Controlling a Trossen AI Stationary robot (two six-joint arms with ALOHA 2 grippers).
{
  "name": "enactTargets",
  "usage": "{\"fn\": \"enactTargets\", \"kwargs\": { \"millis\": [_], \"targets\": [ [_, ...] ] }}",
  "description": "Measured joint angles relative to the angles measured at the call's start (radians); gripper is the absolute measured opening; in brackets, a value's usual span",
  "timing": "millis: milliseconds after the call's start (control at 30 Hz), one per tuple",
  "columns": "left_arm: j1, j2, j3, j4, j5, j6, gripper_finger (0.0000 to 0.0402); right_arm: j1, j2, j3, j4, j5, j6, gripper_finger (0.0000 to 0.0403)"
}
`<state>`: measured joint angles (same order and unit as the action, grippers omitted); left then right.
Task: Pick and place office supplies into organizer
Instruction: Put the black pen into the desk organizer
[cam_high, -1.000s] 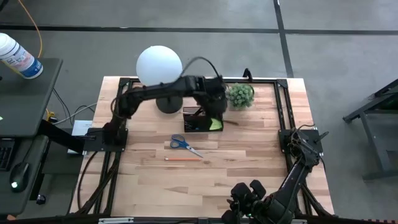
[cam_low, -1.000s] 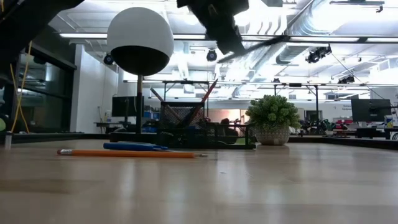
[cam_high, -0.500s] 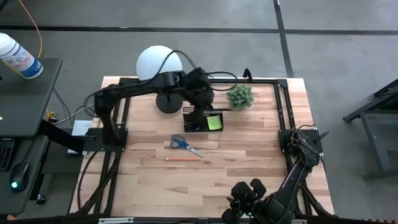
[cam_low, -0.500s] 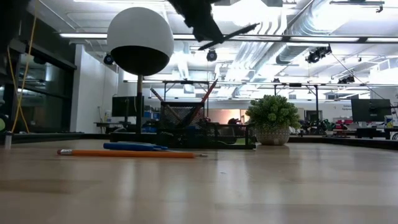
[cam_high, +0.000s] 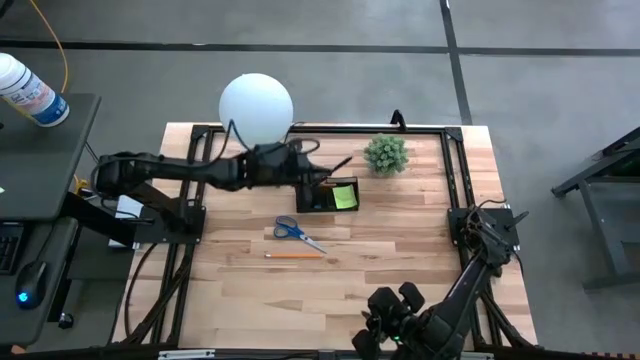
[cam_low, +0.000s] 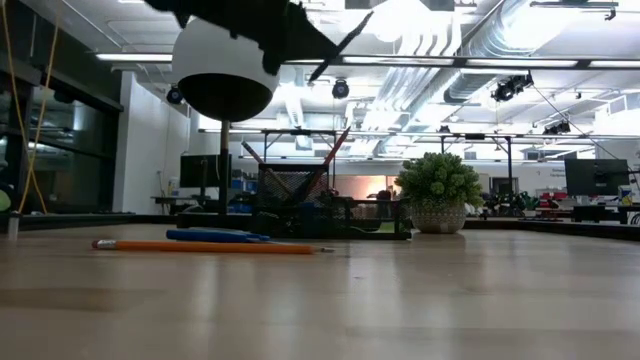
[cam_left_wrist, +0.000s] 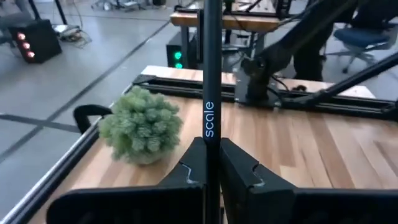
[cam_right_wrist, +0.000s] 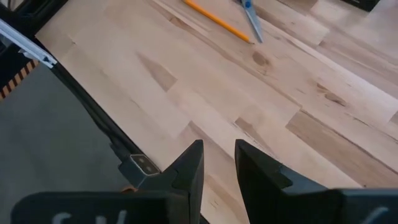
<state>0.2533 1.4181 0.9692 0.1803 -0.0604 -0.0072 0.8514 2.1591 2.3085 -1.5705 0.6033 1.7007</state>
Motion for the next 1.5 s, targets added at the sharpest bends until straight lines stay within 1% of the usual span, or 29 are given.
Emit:
{"fn": "enactTargets", "kwargs": {
  "millis": [67, 233, 467, 533, 600, 667, 867, 967, 1100, 1300, 1433, 1500],
  "targets": [
    [-0.030, -0.002, -0.049, 0.073, -0.034, -0.001, 0.0000, -0.002, 0.000, 0.000, -0.001, 0.000, -0.001, 0.0082],
    [-0.087, 0.002, -0.126, 0.180, -0.247, 0.008, 0.0000, -0.008, 0.000, 0.000, 0.001, 0.000, -0.001, 0.0082],
    [-0.082, 0.023, -0.164, 0.185, -0.408, -0.032, 0.0000, -0.009, 0.000, 0.000, 0.015, 0.001, 0.000, 0.0082],
    [-0.078, 0.033, -0.179, 0.209, -0.414, -0.073, 0.0000, -0.009, 0.000, 0.000, 0.016, 0.001, 0.000, 0.0082],
    [-0.075, 0.038, -0.204, 0.246, -0.394, -0.103, 0.0000, -0.009, 0.000, 0.000, 0.017, 0.002, 0.000, 0.0082],
    [-0.077, 0.039, -0.225, 0.277, -0.399, -0.111, 0.0000, -0.009, 0.000, 0.000, 0.018, 0.002, 0.000, 0.0082],
    [-0.077, 0.039, -0.265, 0.347, -0.471, -0.113, 0.0000, -0.009, 0.000, 0.000, 0.021, 0.004, 0.001, 0.0082],
    [-0.076, 0.039, -0.287, 0.383, -0.481, -0.145, 0.0000, -0.009, 0.000, 0.000, 0.023, 0.007, 0.001, 0.0082],
    [-0.076, 0.039, -0.310, 0.399, -0.469, -0.205, 0.0000, -0.009, 0.000, 0.000, 0.023, 0.007, 0.001, 0.0082],
    [-0.076, 0.039, -0.313, 0.401, -0.452, -0.219, 0.0000, -0.009, 0.000, 0.000, 0.026, 0.019, 0.000, 0.0082],
    [-0.076, 0.039, -0.313, 0.388, -0.491, -0.274, 0.0000, -0.009, 0.000, 0.000, 0.026, 0.022, -0.003, 0.0082],
    [-0.076, 0.039, -0.313, 0.385, -0.495, -0.286, 0.0000, -0.009, 0.000, 0.000, 0.026, 0.030, -0.004, 0.0082]
  ]
}}
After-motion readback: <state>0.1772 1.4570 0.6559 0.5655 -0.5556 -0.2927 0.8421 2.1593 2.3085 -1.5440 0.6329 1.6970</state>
